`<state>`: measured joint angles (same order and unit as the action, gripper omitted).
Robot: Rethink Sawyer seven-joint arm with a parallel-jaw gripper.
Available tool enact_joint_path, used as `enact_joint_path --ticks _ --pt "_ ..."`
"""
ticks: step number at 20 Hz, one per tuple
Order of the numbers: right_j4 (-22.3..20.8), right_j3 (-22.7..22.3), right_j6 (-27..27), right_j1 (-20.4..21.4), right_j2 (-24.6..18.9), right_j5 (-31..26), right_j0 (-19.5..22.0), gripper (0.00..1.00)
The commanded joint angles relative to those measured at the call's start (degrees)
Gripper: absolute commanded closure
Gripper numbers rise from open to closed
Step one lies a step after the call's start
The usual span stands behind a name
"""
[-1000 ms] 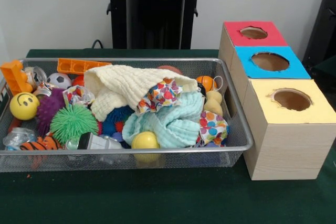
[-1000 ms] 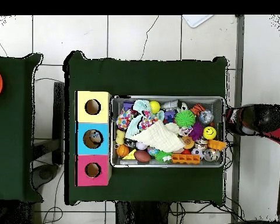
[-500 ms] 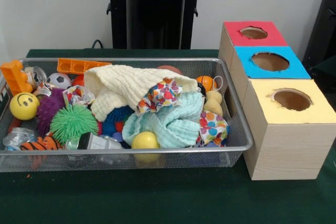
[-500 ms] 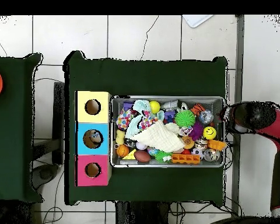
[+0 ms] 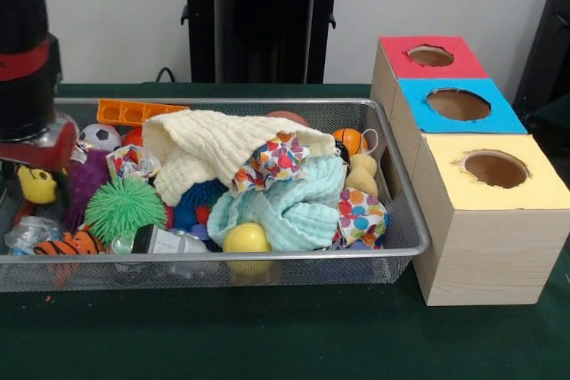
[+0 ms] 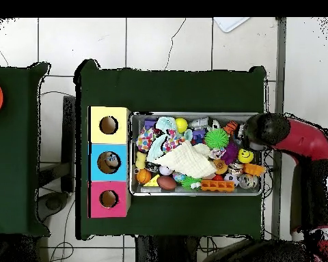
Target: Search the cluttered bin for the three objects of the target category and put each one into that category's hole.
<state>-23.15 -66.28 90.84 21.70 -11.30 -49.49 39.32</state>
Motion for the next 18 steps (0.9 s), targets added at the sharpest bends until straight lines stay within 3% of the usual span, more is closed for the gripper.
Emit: enact_joint_path --ticks 1,6,8,18 --pt "3.6 -6.1 20.4 -0.1 3.0 3.4 -5.9 0.0" --pt "6.2 -6.8 24.2 -0.5 5.4 5.1 -10.6 0.0" --pt "6.9 -7.2 23.4 -0.4 6.0 5.9 -10.3 0.0" --pt "5.7 -6.8 9.1 0.2 4.9 5.4 -1.1 0.0"
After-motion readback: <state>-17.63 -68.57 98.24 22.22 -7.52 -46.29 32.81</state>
